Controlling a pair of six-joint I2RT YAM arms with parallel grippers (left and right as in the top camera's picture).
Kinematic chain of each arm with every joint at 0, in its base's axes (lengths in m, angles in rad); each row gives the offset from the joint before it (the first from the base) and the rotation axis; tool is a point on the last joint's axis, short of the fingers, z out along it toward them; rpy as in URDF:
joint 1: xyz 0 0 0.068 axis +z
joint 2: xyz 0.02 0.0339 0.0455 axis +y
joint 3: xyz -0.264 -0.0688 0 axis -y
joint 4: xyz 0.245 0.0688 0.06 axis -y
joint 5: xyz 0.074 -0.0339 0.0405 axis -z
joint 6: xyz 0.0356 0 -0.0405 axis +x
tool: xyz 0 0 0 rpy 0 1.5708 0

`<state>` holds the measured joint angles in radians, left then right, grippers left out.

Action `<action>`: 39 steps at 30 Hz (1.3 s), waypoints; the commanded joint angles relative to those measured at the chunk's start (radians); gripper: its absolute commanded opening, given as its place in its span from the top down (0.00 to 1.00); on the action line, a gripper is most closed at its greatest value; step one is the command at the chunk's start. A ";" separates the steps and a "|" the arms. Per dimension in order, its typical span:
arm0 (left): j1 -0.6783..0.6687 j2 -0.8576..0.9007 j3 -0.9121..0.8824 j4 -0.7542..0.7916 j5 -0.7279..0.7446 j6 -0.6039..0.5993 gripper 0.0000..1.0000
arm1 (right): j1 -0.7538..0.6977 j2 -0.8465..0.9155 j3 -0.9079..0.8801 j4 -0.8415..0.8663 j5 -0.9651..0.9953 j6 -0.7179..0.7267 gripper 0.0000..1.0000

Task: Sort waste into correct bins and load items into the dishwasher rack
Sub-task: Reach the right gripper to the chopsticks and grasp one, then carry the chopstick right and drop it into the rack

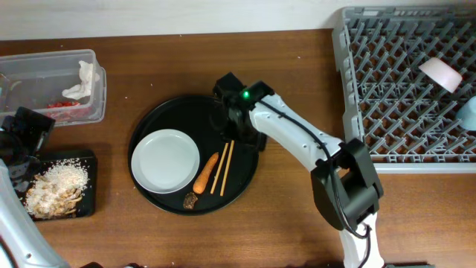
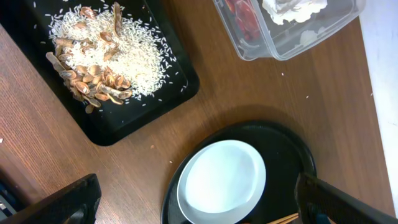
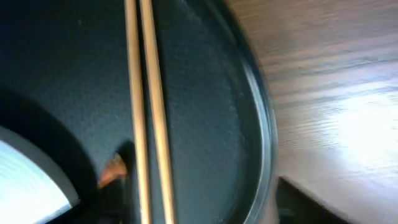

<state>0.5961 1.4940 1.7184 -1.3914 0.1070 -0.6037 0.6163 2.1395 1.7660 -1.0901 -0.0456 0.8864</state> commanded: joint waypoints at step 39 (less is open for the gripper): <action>0.003 -0.014 -0.003 -0.002 0.001 -0.010 0.01 | 0.084 0.079 -0.139 0.173 0.069 -0.017 0.71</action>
<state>0.5961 1.4940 1.7184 -1.3922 0.1074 -0.6037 0.6956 2.1910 1.6321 -0.9070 -0.0071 0.8658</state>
